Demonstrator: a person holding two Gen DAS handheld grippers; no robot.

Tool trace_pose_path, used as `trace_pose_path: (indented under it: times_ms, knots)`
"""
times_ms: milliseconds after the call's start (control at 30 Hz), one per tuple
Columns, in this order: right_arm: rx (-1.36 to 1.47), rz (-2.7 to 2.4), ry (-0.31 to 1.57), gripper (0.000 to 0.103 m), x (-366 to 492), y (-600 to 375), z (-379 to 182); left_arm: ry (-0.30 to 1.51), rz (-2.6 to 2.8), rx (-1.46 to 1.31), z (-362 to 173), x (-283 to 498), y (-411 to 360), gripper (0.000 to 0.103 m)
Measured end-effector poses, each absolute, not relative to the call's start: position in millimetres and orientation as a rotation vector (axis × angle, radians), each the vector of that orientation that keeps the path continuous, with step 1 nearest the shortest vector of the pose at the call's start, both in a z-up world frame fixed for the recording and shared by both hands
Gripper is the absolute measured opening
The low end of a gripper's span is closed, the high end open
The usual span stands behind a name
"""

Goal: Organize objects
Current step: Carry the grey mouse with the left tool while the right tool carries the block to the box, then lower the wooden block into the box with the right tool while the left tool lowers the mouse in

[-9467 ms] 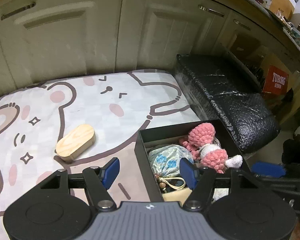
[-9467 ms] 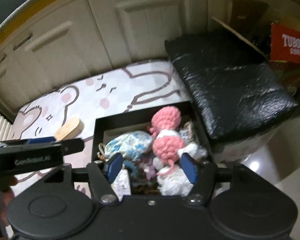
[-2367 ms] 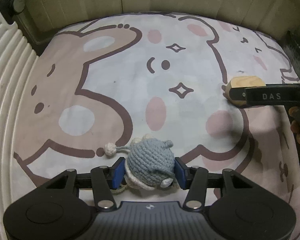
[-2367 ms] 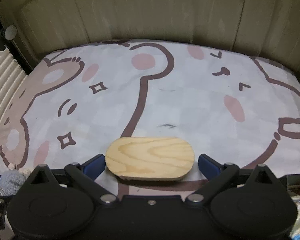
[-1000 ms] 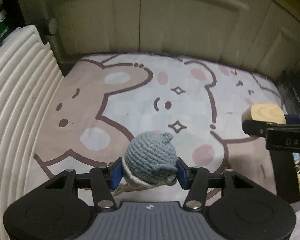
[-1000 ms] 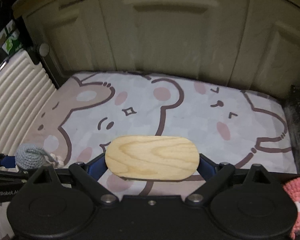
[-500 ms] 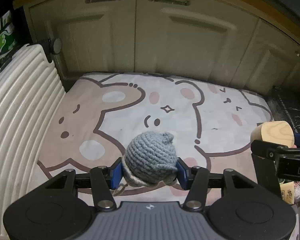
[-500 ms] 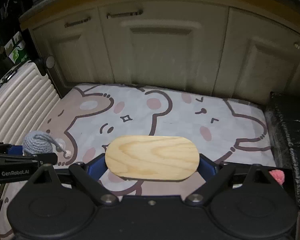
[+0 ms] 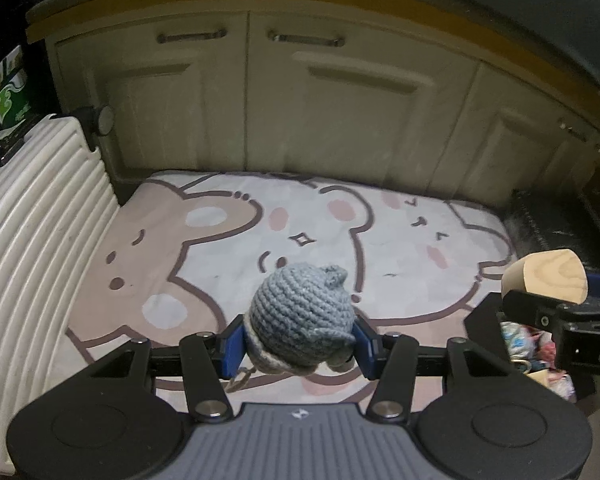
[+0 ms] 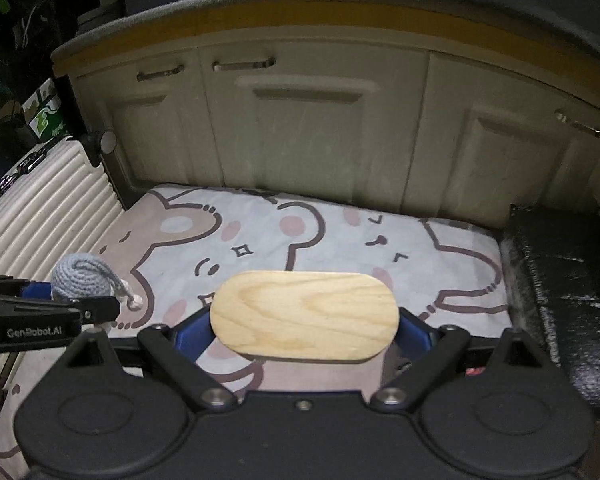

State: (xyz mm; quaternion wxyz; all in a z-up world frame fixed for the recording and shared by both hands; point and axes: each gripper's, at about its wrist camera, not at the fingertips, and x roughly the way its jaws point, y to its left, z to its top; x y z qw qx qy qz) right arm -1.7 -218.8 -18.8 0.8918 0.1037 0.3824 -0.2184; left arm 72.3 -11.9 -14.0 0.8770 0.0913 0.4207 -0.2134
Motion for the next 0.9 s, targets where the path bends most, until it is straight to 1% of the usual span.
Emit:
trace_pose_path:
  times_ms: [433,900]
  knots:
    - [0.249,-0.558,0.787,0.094,-50,-264,-15,0.85,-0.589,0.223,-12,47,-66,0.054]
    - [0.356,-0.651,0.816,0.094,-85,-323,-53,0.845,-0.756,0.301,-23,19,-124,0.054]
